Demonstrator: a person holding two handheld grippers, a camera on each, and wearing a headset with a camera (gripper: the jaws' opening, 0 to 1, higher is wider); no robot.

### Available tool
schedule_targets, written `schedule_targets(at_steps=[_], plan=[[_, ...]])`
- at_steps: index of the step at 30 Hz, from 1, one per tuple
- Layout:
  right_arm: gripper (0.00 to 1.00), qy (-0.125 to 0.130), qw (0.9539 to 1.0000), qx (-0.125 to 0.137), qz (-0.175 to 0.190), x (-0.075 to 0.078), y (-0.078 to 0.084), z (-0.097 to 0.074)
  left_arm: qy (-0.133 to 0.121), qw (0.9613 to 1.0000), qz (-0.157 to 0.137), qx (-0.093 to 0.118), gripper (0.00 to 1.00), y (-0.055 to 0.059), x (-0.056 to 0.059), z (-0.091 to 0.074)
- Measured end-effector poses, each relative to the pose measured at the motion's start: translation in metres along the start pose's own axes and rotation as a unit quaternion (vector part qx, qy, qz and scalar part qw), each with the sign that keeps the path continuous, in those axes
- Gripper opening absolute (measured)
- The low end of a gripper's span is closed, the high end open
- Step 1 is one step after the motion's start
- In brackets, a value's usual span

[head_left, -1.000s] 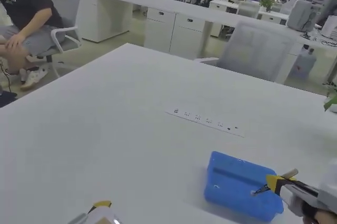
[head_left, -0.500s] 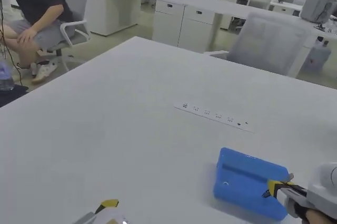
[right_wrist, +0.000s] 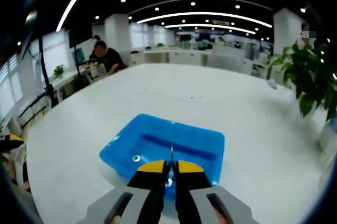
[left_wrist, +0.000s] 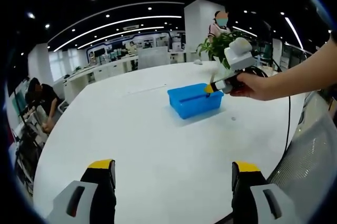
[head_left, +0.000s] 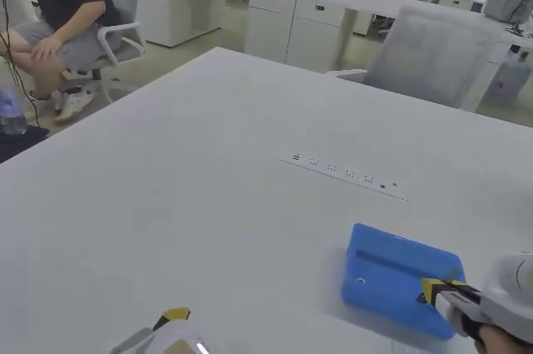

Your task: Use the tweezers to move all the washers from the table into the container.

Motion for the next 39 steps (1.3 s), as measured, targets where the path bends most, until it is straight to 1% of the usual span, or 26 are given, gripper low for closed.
schedule_targets(at_steps=[2, 4, 6, 7, 8, 11, 14, 17, 19, 20, 21, 24, 28, 31, 32, 35, 39], plan=[[0.03, -0.002, 1.0000, -0.001, 0.002, 0.000, -0.001, -0.001, -0.001, 1.0000, 0.000, 0.001, 0.94, 0.000, 0.000, 0.000], [0.03, -0.004, 1.0000, -0.002, -0.003, 0.000, -0.002, -0.001, -0.001, 1.0000, -0.002, 0.003, 0.93, -0.001, 0.000, -0.001], [0.03, -0.004, 1.0000, 0.005, -0.003, 0.001, -0.007, -0.006, 0.000, 1.0000, -0.001, 0.002, 0.93, 0.000, 0.000, -0.001], [0.03, -0.003, 0.9999, 0.012, 0.001, 0.000, -0.010, -0.008, -0.001, 1.0000, 0.001, 0.002, 0.93, -0.001, 0.000, -0.001], [0.03, -0.004, 0.9997, 0.023, 0.002, -0.001, -0.014, -0.015, 0.000, 1.0000, 0.001, 0.003, 0.93, -0.001, 0.000, -0.001], [0.03, -0.005, 0.9993, 0.038, 0.005, -0.006, -0.020, -0.028, 0.002, 1.0000, 0.000, 0.004, 0.93, -0.001, 0.001, -0.001], [0.03, -0.003, 0.9981, 0.061, 0.008, -0.009, -0.023, -0.049, 0.005, 1.0000, -0.001, 0.008, 0.94, -0.002, 0.001, -0.001], [0.02, 0.004, 0.9970, 0.077, 0.008, -0.014, -0.025, -0.066, 0.005, 1.0000, 0.000, 0.008, 0.94, -0.002, 0.001, -0.001], [0.02, 0.006, 0.9962, 0.087, 0.006, -0.018, -0.023, -0.076, 0.006, 0.9999, -0.001, 0.009, 0.94, -0.002, 0.001, -0.002], [0.03, 0.008, 0.9961, 0.088, 0.005, -0.019, -0.021, -0.082, 0.007, 0.9999, -0.002, 0.010, 0.94, -0.002, 0.001, -0.002], [0.03, 0.010, 0.9961, 0.088, 0.002, -0.021, -0.018, -0.089, 0.007, 0.9999, -0.002, 0.009, 0.94, -0.002, 0.001, -0.002], [0.03, 0.011, 0.9964, 0.084, 0.002, -0.023, -0.005, -0.095, 0.009, 0.9999, -0.001, 0.009, 0.94, -0.002, 0.002, -0.002], [0.03, 0.016, 0.9975, 0.067, 0.018, -0.028, 0.018, -0.101, 0.010, 0.9999, 0.002, 0.009, 0.94, -0.002, 0.003, -0.002], [0.03, 0.019, 0.9981, 0.052, 0.027, -0.025, 0.031, -0.100, 0.009, 0.9999, 0.001, 0.010, 0.93, -0.002, 0.002, -0.002], [0.03, 0.022, 0.9982, 0.048, 0.031, -0.022, 0.035, -0.099, 0.009, 0.9999, 0.000, 0.008, 0.93, -0.002, 0.002, -0.002], [0.03, 0.025, 0.9984, 0.036, 0.034, -0.017, 0.043, -0.096, 0.008, 0.9999, 0.001, 0.007, 0.93, -0.001, 0.002, -0.002], [0.03, 0.025, 0.9989, 0.018, 0.036, -0.019, 0.051, -0.093, 0.008, 1.0000, 0.001, 0.004, 0.93, -0.001, 0.002, -0.002]])
Point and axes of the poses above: the centre of the closed fingertips' face, and the gripper's own axes: z roughly forward along the fingers, x roughly to its right, y roughly out of its underside, the point moved 7 cm from there along -z, roughly backward along the fingers, and after that the axes turned 10 degrees about -y, right-handed, at the moved point
